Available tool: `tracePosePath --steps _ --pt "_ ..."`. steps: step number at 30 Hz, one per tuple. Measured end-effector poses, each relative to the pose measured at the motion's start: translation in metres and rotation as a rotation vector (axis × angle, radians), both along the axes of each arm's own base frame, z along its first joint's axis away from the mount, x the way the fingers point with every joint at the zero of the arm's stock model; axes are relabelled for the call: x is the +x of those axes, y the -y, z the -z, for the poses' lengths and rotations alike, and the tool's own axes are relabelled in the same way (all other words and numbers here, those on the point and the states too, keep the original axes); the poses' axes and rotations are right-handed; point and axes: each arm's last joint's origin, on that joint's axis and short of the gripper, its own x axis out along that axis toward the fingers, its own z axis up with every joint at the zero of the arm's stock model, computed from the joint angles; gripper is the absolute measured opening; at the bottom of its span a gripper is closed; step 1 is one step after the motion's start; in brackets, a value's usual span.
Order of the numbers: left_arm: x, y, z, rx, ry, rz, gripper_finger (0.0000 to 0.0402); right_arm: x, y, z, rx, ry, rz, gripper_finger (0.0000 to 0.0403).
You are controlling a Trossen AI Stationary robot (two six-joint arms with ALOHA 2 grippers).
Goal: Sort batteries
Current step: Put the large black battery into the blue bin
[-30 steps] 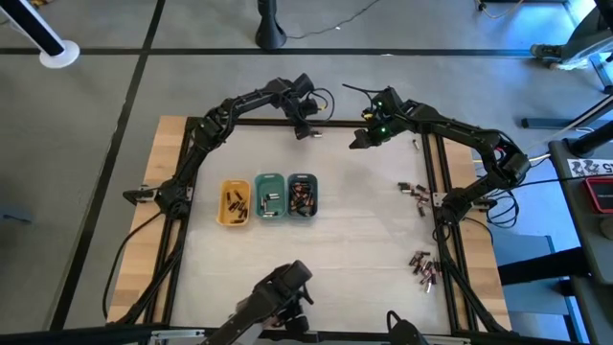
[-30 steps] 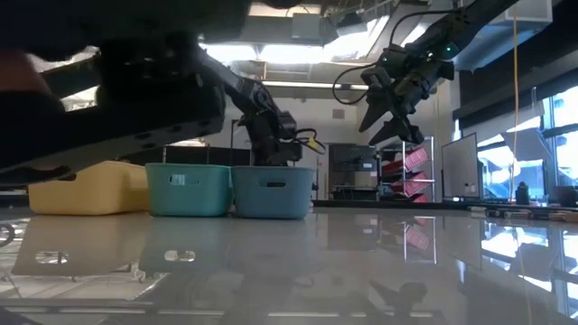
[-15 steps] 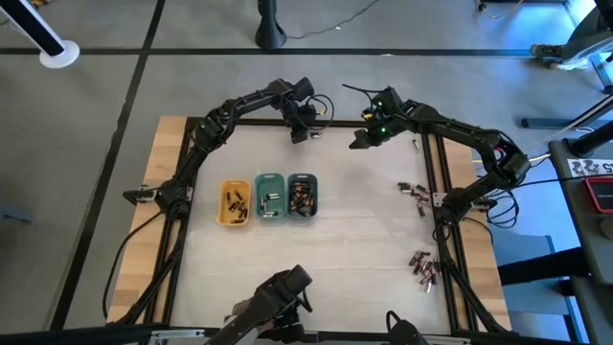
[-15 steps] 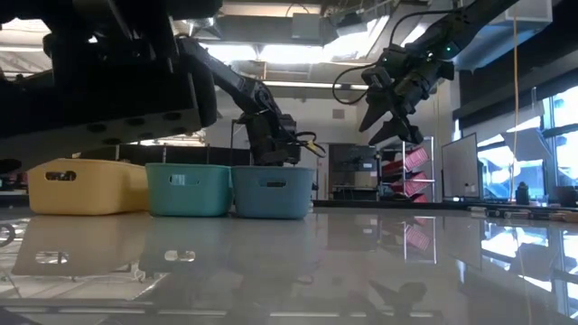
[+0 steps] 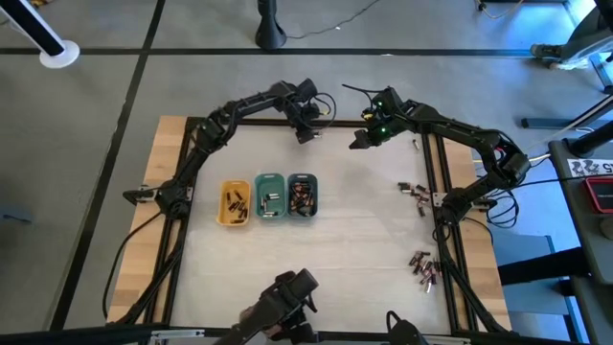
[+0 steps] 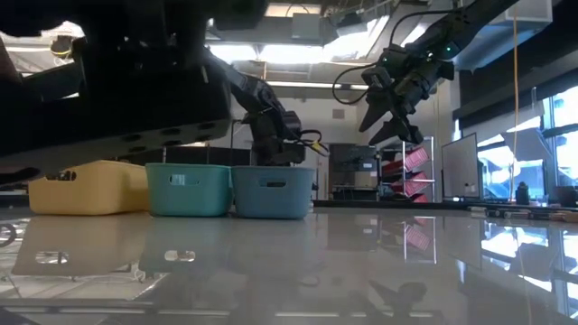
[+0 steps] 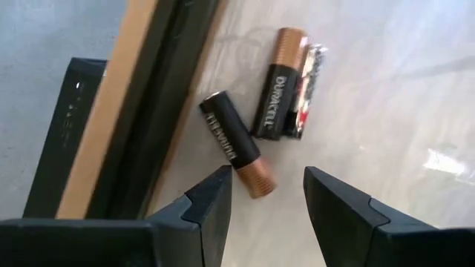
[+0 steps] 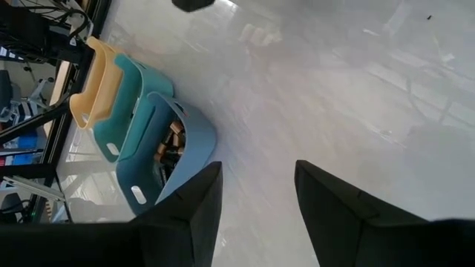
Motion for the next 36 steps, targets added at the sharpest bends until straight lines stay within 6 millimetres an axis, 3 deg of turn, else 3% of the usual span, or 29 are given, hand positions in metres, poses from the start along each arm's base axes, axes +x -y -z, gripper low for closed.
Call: tracePosePath --steps 16,29,36 --pt "0.008 0.003 0.009 0.064 -0.060 -0.123 0.0155 -0.002 -0.002 0.002 0.022 -0.022 -0.001 0.0172" --pt "0.009 0.003 0.010 0.100 -0.077 -0.130 0.0037 -0.003 -0.003 0.003 0.033 -0.035 -0.003 0.0172" --pt "0.009 0.003 0.011 0.103 -0.079 -0.115 0.0039 -0.003 -0.003 0.003 0.024 -0.034 -0.012 0.0172"
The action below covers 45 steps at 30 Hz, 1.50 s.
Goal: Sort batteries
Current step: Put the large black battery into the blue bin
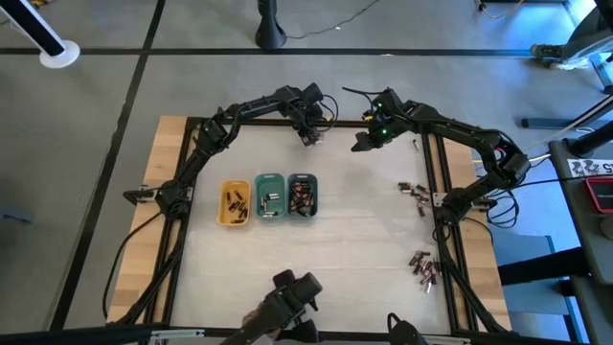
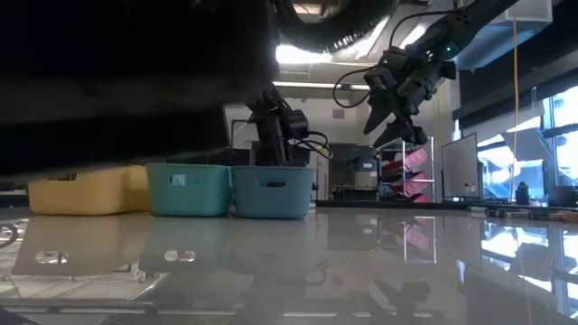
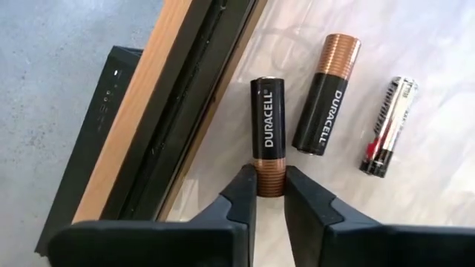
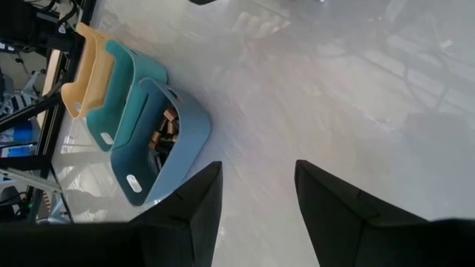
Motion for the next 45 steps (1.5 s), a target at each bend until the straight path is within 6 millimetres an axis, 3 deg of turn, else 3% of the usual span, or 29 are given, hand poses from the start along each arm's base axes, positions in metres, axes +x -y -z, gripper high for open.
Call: tracePosePath --steps 5,13,20,27,32,35,40,45 --pt "-0.006 -0.002 -0.011 0.005 0.003 -0.011 0.0042 0.000 0.000 0.000 -0.007 0.005 -0.017 0.0172" --pt "-0.033 0.005 -0.062 -0.048 -0.041 0.032 0.0041 0.000 -0.001 0.000 -0.022 0.004 -0.037 0.0172" --pt "-0.045 0.046 -0.106 -0.339 0.071 0.221 0.0039 0.000 0.000 0.000 -0.042 0.008 -0.054 0.0172" --pt "-0.028 0.099 -0.133 -0.416 0.142 0.393 0.0044 0.000 0.000 0.000 -0.055 0.010 -0.066 0.0172" --pt "-0.008 0.137 -0.132 -0.384 0.098 0.527 0.0039 0.000 -0.001 0.000 -0.054 0.008 -0.068 0.0172" --pt "-0.003 0.153 -0.117 -0.408 0.057 0.569 0.0038 -0.001 -0.001 0.001 -0.053 0.004 -0.072 0.0172" --pt "-0.006 0.157 -0.087 -0.551 0.083 0.535 0.0044 -0.003 -0.003 0.002 -0.044 -0.021 -0.095 0.0172" --pt "-0.007 0.159 -0.062 -0.585 0.093 0.516 0.0039 -0.005 -0.005 0.004 -0.040 -0.037 -0.110 0.0172"
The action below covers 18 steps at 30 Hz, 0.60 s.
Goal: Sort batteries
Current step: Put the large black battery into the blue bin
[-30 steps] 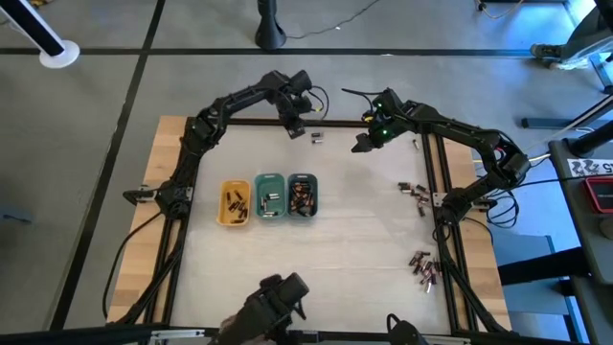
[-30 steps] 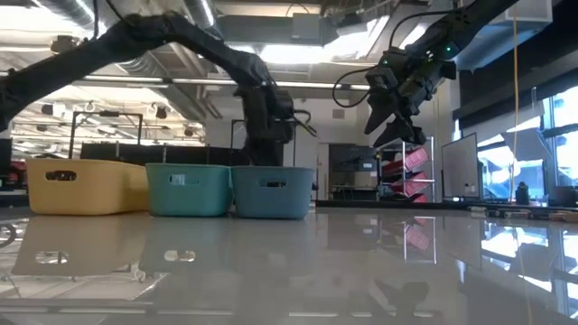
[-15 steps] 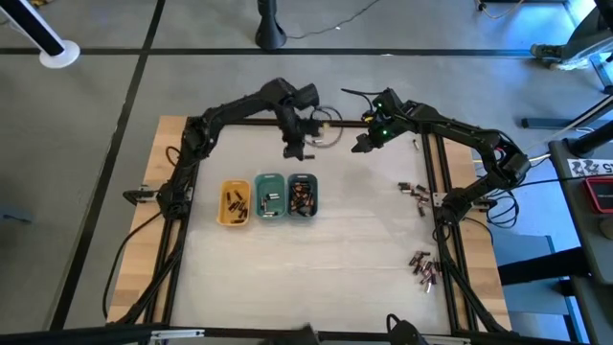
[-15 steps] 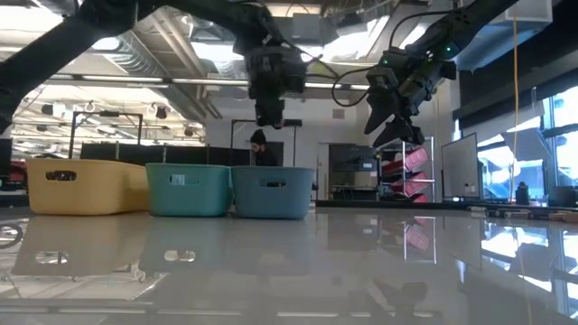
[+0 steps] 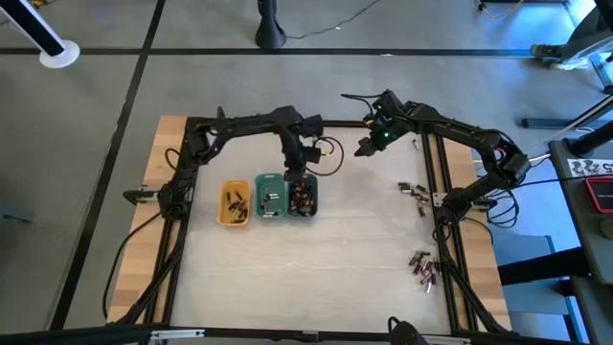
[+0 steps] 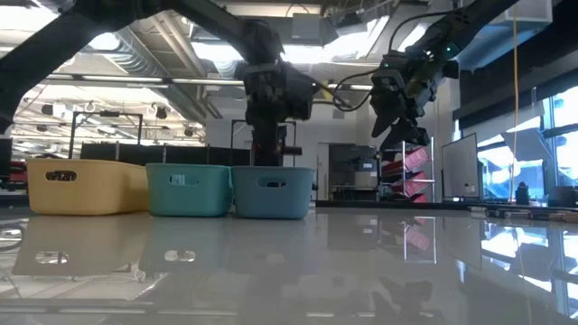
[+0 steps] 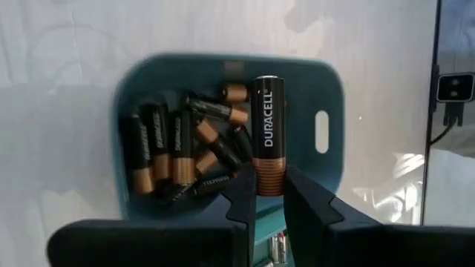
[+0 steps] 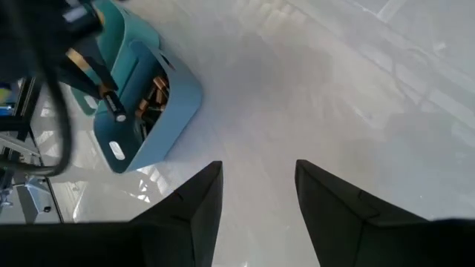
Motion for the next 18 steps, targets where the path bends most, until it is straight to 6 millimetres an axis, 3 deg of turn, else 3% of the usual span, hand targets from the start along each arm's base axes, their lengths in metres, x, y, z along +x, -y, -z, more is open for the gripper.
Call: tracePosePath --steps 5,9,13,18 --pt "0.000 0.004 0.021 0.021 -0.022 -0.030 0.0047 0.000 0.000 0.000 -0.008 0.002 -0.008 0.0172" --pt "0.002 0.002 0.030 0.148 -0.061 -0.091 0.0048 0.000 0.000 0.000 -0.009 0.002 -0.010 0.0172" --pt "0.006 0.004 0.031 0.265 -0.100 -0.135 0.0047 0.000 0.000 0.000 -0.009 0.002 -0.010 0.0172" --pt "0.008 0.010 0.031 0.287 -0.115 -0.123 0.0065 0.000 0.000 0.000 -0.009 0.002 -0.010 0.0172"
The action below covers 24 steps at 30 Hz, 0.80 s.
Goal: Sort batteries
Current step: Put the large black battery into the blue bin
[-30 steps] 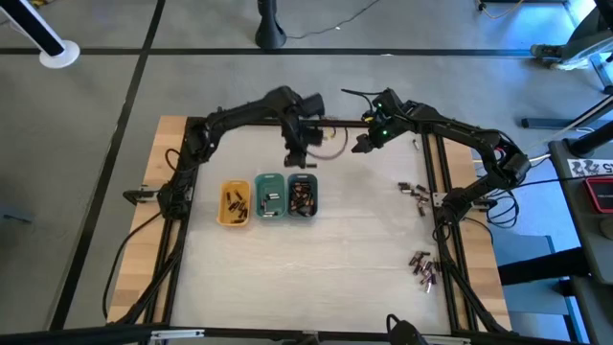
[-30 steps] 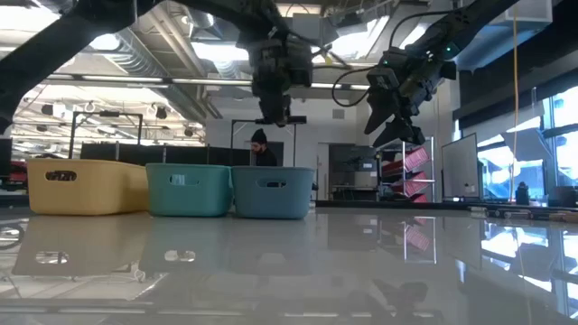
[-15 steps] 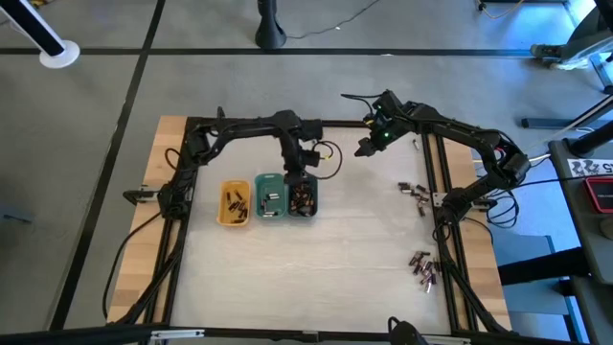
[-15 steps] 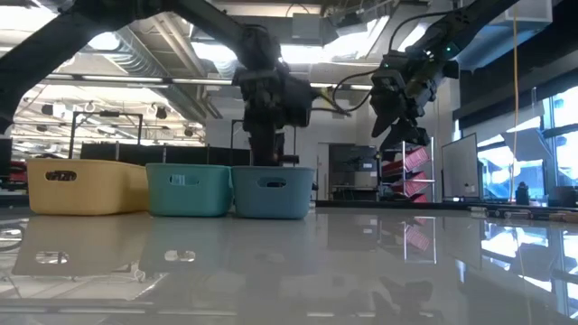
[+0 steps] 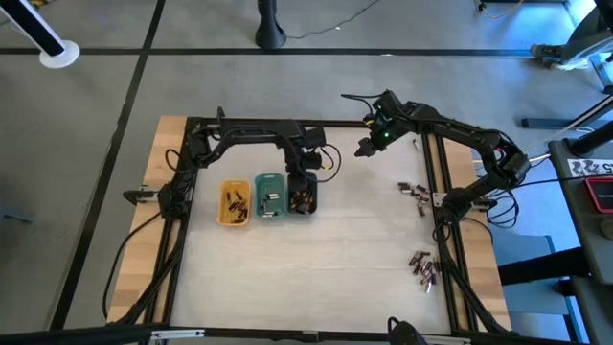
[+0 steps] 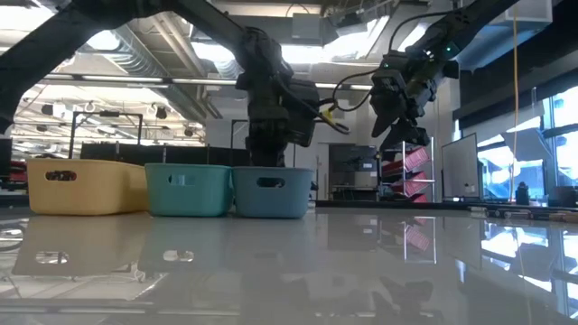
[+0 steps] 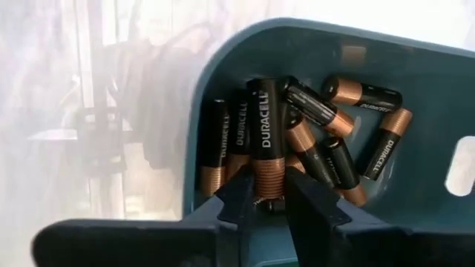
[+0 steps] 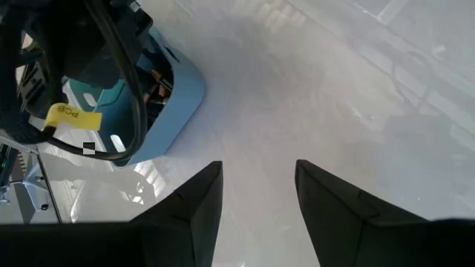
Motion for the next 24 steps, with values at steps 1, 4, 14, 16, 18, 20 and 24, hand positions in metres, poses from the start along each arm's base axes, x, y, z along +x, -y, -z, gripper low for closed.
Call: tracePosePath --steps 1,4,14,16,18,20,24 --pt "0.000 0.001 0.000 0.000 -0.002 0.003 0.0070 0.000 0.000 0.000 0.000 0.000 0.000 0.0172" --pt "0.001 0.005 0.000 0.001 -0.003 0.017 0.0087 0.000 0.000 0.000 0.002 0.001 0.002 0.0172" --pt "-0.006 0.006 -0.011 0.002 -0.021 0.060 0.0164 0.001 0.001 -0.001 0.001 0.012 0.016 0.0172" --pt "-0.007 0.007 -0.020 0.023 0.006 0.086 0.0170 0.002 0.002 -0.001 -0.002 0.019 0.023 0.0172" --pt "-0.010 0.005 -0.032 0.088 0.031 0.107 0.0172 0.002 0.002 -0.002 0.001 0.023 0.031 0.0172" --pt "-0.014 0.002 -0.044 0.160 0.051 0.123 0.0172 0.003 0.003 -0.002 0.000 0.027 0.034 0.0172" --pt "-0.024 -0.014 -0.072 0.260 0.147 0.113 0.0172 0.003 0.003 -0.002 0.007 0.027 0.044 0.0172"
